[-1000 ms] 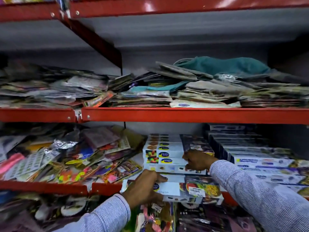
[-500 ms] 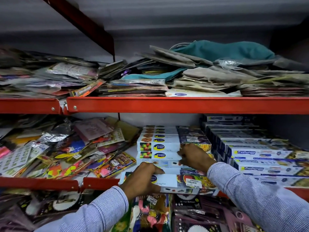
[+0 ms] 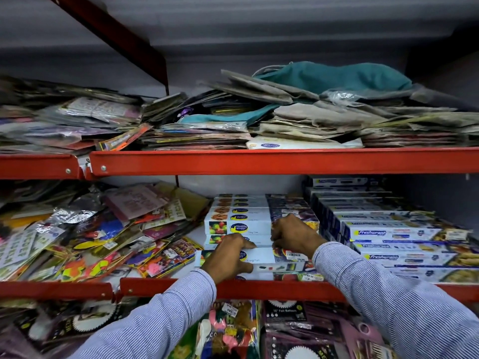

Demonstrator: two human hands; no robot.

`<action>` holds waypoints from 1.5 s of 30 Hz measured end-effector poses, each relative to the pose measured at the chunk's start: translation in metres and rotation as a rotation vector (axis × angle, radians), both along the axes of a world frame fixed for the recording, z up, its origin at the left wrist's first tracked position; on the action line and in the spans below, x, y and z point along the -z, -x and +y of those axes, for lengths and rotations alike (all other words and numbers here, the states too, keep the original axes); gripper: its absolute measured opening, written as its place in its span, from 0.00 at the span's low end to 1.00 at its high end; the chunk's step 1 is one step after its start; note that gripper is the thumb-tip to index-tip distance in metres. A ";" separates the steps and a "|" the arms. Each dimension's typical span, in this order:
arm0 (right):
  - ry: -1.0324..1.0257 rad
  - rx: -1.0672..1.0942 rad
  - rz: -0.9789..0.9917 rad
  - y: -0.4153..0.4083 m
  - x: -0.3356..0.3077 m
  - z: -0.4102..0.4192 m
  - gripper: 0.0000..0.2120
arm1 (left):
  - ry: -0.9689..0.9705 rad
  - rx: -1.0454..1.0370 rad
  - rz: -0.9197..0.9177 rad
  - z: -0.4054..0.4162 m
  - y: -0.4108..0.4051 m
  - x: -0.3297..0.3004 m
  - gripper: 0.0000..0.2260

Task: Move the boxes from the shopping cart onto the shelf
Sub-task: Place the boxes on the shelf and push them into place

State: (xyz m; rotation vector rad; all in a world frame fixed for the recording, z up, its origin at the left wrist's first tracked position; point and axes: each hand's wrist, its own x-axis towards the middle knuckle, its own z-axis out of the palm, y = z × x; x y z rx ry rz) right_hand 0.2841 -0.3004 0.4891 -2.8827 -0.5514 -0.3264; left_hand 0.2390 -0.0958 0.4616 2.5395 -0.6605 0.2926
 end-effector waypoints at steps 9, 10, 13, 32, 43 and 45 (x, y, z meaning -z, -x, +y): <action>-0.140 -0.042 -0.016 0.009 0.002 -0.012 0.07 | -0.007 -0.016 -0.081 -0.002 -0.012 0.020 0.25; -0.147 -0.037 -0.023 0.010 0.005 -0.013 0.08 | -0.004 -0.019 -0.099 -0.003 -0.011 0.024 0.24; -0.165 -0.020 -0.032 0.016 0.013 -0.013 0.09 | 0.002 -0.052 -0.168 -0.006 -0.008 0.033 0.19; -0.057 -0.031 -0.254 0.056 0.073 -0.029 0.22 | -0.161 -0.154 -0.252 0.001 -0.005 0.045 0.22; -0.075 -0.047 -0.208 0.057 0.067 -0.027 0.22 | -0.102 -0.167 -0.216 0.003 -0.009 0.046 0.22; -0.061 -0.058 -0.208 0.057 0.067 -0.028 0.22 | -0.077 -0.175 -0.197 0.003 -0.008 0.044 0.22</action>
